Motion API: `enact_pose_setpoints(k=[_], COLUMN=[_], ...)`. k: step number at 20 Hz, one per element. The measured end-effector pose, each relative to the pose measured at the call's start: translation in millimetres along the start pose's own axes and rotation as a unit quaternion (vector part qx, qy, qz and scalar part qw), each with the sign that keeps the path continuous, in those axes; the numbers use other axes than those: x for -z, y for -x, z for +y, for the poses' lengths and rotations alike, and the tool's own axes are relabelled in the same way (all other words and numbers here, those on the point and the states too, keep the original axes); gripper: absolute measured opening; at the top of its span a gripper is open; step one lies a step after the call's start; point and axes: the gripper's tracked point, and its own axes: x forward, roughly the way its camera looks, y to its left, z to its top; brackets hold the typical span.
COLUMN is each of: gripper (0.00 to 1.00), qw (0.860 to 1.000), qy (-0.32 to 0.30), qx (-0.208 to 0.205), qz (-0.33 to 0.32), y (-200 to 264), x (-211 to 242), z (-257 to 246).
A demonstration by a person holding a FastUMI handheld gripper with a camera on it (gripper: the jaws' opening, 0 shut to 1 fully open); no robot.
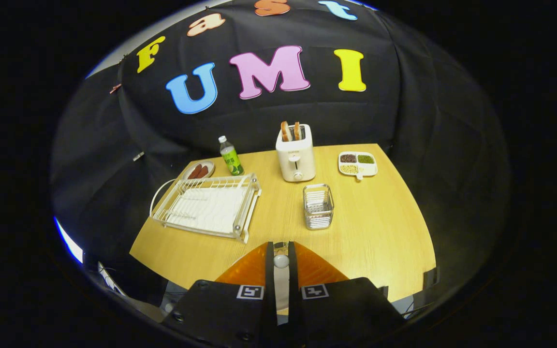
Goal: Take the plate from the dish rack, then take the spoon from the basket and place it into the plate.
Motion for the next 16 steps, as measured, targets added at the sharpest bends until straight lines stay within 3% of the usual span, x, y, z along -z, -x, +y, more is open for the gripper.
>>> enact_pose_setpoints(k=[5,16], gripper=[0.14,0.14], qw=[0.999,0.997], qy=[0.004,0.024], qx=[-0.008,-0.019], qz=[0.039,0.071], y=[-24.0,-45.3], x=[43.3,75.4], z=[13.6,22.5])
